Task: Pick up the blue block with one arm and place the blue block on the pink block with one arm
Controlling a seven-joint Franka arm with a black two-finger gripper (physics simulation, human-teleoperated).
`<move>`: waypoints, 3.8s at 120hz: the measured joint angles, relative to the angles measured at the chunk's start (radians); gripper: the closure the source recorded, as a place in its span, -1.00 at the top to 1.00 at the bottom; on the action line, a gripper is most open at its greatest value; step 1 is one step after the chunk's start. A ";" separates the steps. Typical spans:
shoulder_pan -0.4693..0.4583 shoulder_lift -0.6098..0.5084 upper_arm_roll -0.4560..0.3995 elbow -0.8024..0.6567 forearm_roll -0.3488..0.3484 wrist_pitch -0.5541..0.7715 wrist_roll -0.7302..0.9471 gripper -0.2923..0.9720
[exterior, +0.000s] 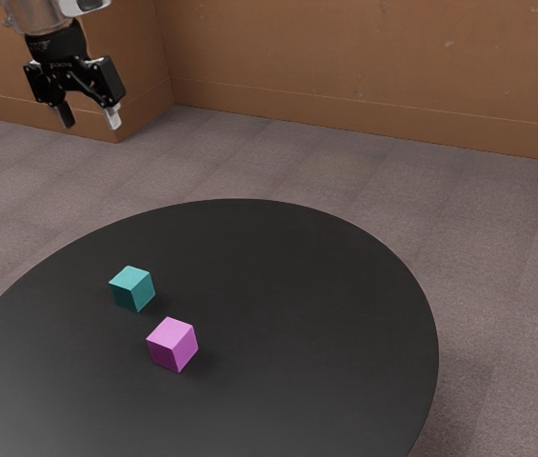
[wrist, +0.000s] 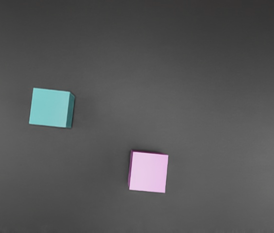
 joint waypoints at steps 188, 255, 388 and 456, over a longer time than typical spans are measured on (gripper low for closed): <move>0.111 0.222 0.085 -1.000 0.139 1.627 0.163 0.49; 0.113 0.353 0.052 -0.933 0.133 1.759 0.179 0.49; 0.111 0.358 0.042 -0.936 0.143 1.927 0.173 0.00; 0.048 -0.157 -0.143 -1.206 0.141 1.604 0.089 -0.05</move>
